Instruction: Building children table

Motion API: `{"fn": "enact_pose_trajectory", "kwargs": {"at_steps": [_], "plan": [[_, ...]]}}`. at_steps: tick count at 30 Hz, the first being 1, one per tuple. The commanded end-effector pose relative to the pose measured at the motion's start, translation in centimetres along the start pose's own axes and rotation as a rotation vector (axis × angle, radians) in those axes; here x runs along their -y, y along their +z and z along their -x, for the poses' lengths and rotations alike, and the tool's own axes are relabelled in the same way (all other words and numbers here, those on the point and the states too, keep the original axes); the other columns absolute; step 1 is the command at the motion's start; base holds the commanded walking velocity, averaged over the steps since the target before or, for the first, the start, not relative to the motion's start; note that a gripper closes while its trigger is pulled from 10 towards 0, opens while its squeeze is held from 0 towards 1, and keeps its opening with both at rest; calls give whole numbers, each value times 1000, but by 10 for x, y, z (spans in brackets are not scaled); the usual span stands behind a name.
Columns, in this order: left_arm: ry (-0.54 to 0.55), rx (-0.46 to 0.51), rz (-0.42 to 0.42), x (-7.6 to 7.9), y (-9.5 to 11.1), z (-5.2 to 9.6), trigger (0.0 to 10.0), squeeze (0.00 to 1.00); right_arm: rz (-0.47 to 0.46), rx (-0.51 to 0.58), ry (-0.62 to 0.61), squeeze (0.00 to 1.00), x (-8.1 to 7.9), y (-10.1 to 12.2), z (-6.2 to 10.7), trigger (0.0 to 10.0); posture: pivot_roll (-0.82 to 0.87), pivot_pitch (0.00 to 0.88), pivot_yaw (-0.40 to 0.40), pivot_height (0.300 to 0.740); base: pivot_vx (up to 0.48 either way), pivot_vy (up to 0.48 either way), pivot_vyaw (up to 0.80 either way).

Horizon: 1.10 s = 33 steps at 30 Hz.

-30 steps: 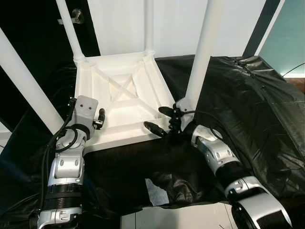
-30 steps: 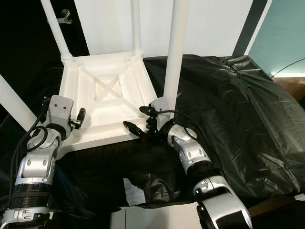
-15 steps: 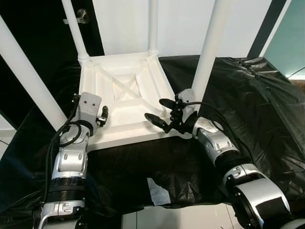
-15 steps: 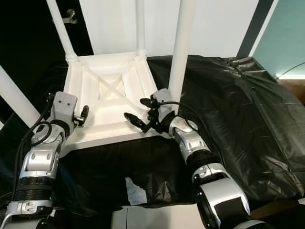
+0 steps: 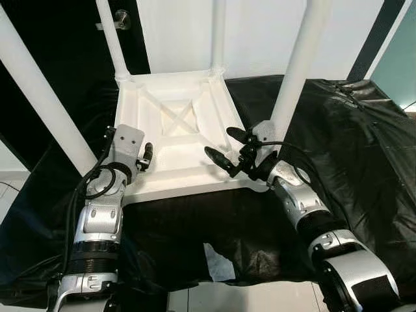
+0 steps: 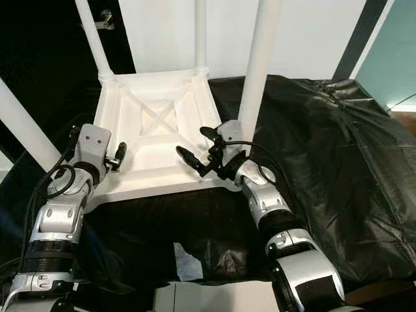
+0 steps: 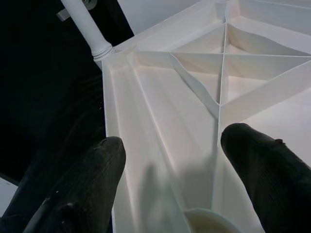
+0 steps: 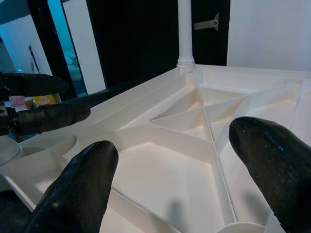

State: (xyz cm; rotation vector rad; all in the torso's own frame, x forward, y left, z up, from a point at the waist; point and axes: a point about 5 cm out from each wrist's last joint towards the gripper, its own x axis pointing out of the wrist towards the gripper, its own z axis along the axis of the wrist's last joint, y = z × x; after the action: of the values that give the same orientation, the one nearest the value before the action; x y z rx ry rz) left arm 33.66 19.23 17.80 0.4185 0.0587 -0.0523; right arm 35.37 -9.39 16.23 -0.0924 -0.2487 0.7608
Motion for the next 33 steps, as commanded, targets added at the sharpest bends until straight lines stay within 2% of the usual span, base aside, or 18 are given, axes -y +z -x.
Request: {"fn": "enact_pose_trajectory", "kwargs": {"at_steps": [1,6,14,19,20,25,33], "plan": [[259,-79,-31,-39,-18,10,10000,0,6,-50,-172,0,34,-10,35,10000,42,0,-28,740,0,0,0],[268,-89,-39,-44,-22,14,10000,0,49,-19,-194,0,24,-6,44,10000,40,0,-36,740,0,0,0],[254,-67,-53,-42,-21,17,10000,0,55,23,-254,0,13,2,52,10000,38,0,-43,740,0,0,0],[243,-65,-47,-40,-20,16,10000,0,89,25,-317,0,16,5,57,10000,38,0,-43,740,0,0,0],[228,-53,-48,-36,-18,14,10000,0,107,33,-375,0,20,9,62,10000,32,0,-38,740,0,0,0],[191,-29,-38,-29,-11,9,10000,0,139,34,-489,0,32,15,73,10000,11,0,-17,740,0,0,0],[126,0,-48,-15,-3,0,10000,0,179,14,-600,0,41,20,88,10000,-21,0,9,740,0,0,0]]}}
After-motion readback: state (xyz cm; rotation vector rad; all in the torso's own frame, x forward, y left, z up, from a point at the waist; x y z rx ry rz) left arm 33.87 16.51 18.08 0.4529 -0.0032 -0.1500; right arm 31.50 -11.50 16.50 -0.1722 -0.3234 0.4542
